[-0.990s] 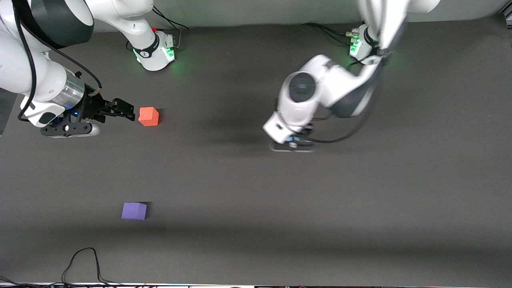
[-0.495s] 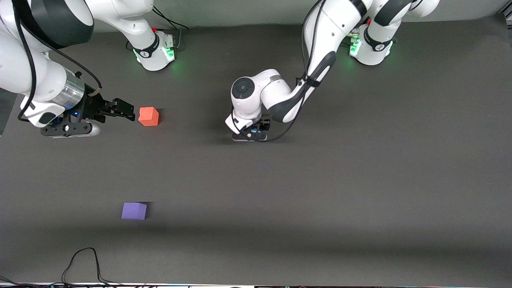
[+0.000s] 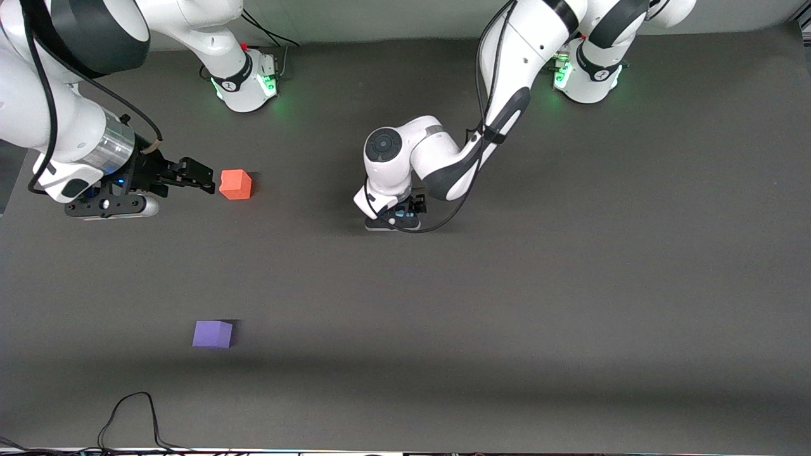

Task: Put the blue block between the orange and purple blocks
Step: 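Release the blue block at the middle and raise the left gripper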

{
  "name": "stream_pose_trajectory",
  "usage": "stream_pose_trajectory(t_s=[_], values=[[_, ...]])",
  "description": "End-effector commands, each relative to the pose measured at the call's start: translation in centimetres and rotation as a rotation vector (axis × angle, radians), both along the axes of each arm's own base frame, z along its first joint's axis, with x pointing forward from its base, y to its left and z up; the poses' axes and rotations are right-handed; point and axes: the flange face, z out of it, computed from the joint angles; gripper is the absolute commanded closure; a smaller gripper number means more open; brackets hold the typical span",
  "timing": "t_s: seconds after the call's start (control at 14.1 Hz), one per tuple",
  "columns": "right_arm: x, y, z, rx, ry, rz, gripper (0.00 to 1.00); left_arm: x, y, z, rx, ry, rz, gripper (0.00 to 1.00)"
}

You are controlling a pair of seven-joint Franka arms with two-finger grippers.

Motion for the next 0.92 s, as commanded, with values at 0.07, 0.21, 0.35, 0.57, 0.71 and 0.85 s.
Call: stream_pose_trajectory(t_s=[0.07,0.21,0.35,0.57,0.71,0.85], values=[[0.3,5.5,-0.4,0.063,-0.041,0.078,0.00,5.6,7.1,10.6,0.010,0.015,0.022,0.01],[0.4,9.3,-1.6,0.069,-0.050,0.087,0.00,9.5,14.0,15.0,-0.018,0.077,0.015,0.00],[-0.2,14.1,-3.0,0.087,-0.052,0.030,0.00,13.2,22.4,18.0,-0.036,0.137,0.001,0.00],[-1.1,19.5,-6.2,0.050,-0.063,0.003,0.00,17.1,36.2,21.8,-0.082,0.176,-0.019,0.00],[-1.4,22.9,-9.2,0.040,-0.063,-0.054,0.00,17.5,43.2,23.9,-0.085,0.187,-0.046,0.00],[-2.1,26.5,-13.0,0.014,-0.072,-0.057,0.00,16.6,48.1,26.6,-0.060,0.188,-0.095,0.00]])
